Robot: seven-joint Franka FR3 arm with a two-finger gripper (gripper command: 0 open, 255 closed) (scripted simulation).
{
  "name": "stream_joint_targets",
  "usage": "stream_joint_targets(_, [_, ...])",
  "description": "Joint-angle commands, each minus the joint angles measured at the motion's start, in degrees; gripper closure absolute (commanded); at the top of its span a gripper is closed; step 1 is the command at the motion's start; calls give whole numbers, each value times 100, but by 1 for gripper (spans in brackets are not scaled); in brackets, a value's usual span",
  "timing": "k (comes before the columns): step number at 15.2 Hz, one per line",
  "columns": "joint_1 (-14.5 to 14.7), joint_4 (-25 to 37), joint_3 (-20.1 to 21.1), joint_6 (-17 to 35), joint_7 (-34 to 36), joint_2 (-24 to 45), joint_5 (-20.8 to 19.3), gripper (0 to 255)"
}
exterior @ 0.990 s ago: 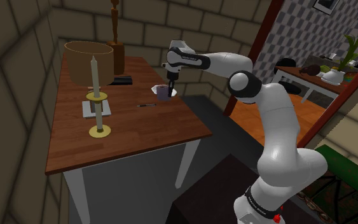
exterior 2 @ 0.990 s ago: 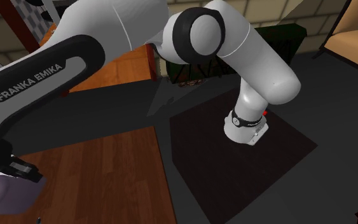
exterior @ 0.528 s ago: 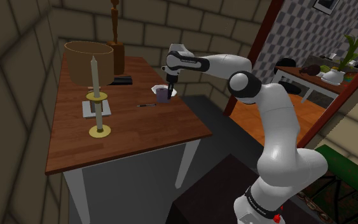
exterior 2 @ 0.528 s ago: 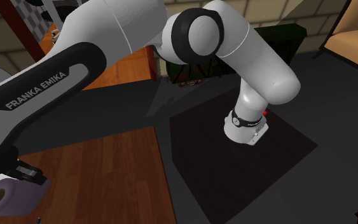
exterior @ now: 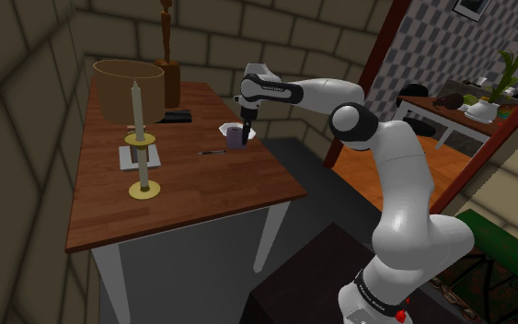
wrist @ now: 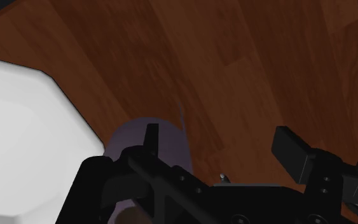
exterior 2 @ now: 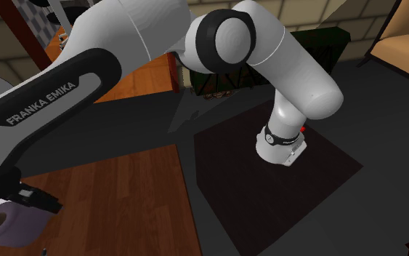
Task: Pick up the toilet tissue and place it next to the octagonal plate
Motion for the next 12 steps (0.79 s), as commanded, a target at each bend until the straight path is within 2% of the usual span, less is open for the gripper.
stream_joint_targets(1, [2,4,0,-1,0,2,0,0])
stream_joint_targets(5, [313,1130,-38,-863,-161,166,12,0])
stream_joint_targets(12, [314,1132,-38,-864,-162,167,12,0])
